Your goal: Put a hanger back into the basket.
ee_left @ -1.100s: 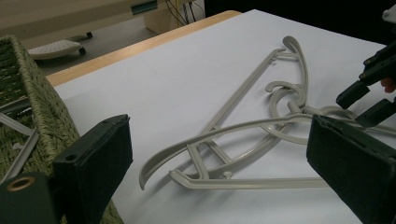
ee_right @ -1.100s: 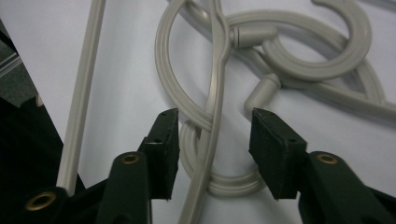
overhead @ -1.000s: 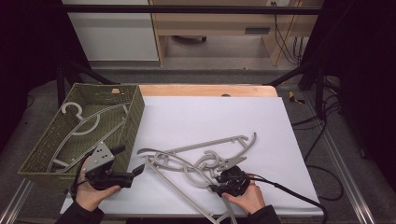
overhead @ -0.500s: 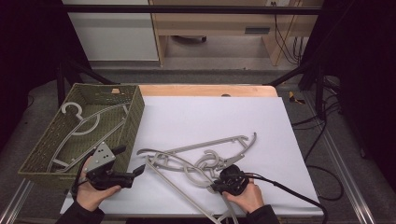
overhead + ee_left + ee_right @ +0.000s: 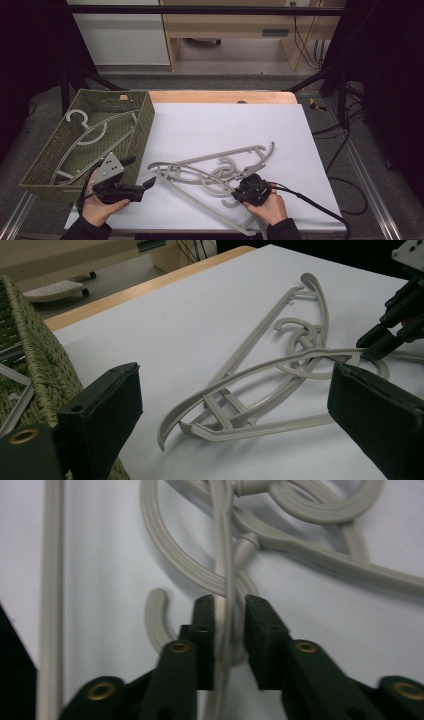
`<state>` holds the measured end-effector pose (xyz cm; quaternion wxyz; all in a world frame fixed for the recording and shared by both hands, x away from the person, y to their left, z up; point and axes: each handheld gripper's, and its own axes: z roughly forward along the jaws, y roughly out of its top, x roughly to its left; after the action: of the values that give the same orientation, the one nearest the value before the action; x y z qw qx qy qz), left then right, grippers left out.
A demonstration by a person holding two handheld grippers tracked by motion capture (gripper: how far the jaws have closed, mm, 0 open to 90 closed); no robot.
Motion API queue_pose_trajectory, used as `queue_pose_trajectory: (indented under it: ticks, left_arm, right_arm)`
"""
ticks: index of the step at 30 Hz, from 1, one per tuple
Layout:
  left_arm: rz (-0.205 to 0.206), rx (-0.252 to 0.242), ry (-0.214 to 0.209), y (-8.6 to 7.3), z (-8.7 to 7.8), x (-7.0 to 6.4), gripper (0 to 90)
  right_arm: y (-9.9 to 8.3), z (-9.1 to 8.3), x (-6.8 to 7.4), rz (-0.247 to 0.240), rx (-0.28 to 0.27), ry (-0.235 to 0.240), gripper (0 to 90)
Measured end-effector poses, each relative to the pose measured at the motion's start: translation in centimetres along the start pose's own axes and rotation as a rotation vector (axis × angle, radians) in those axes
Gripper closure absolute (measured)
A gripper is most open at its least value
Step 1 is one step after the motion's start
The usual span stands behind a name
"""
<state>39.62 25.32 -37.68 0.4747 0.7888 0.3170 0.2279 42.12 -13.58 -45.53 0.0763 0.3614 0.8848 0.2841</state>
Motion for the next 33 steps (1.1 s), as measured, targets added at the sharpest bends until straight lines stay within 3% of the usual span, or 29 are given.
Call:
queue_pose_trajectory:
  ticks: [4, 7, 12, 18, 21, 28, 33]
  left_arm:
    - [0.002, 0.003, -0.002, 0.0, 0.1, 0.0, 7.0]
    - [0.002, 0.003, -0.005, 0.0, 0.1, -0.1, 7.0]
    - [0.005, 0.01, -0.011, -0.1, 0.3, -0.2, 7.1]
    - [0.008, 0.018, -0.015, -0.2, 0.4, -0.2, 7.5]
    - [0.005, 0.018, -0.015, -0.2, 0.5, -0.1, 7.6]
    - [0.006, 0.019, -0.018, -0.2, 0.5, -0.2, 7.8]
    - [0.009, 0.024, -0.02, -0.2, 0.6, -0.3, 7.8]
  right_arm:
    - [-0.4, -0.1, -0.4, 0.032, 0.009, 0.023, 65.4]
    - [-0.4, 0.4, -0.4, 0.015, 0.016, 0.016, 61.7]
    - [-0.3, 0.6, -0.5, 0.014, 0.02, 0.006, 68.8]
    - [0.0, 0.3, -1.1, 0.06, 0.003, 0.019, 80.7]
    - [0.2, -0.2, -1.4, 0.074, 0.008, 0.035, 81.1]
    - [0.2, -0.5, -1.6, 0.075, 0.021, 0.023, 81.6]
    - [0.3, -1.9, -1.7, 0.068, -0.04, 0.03, 81.9]
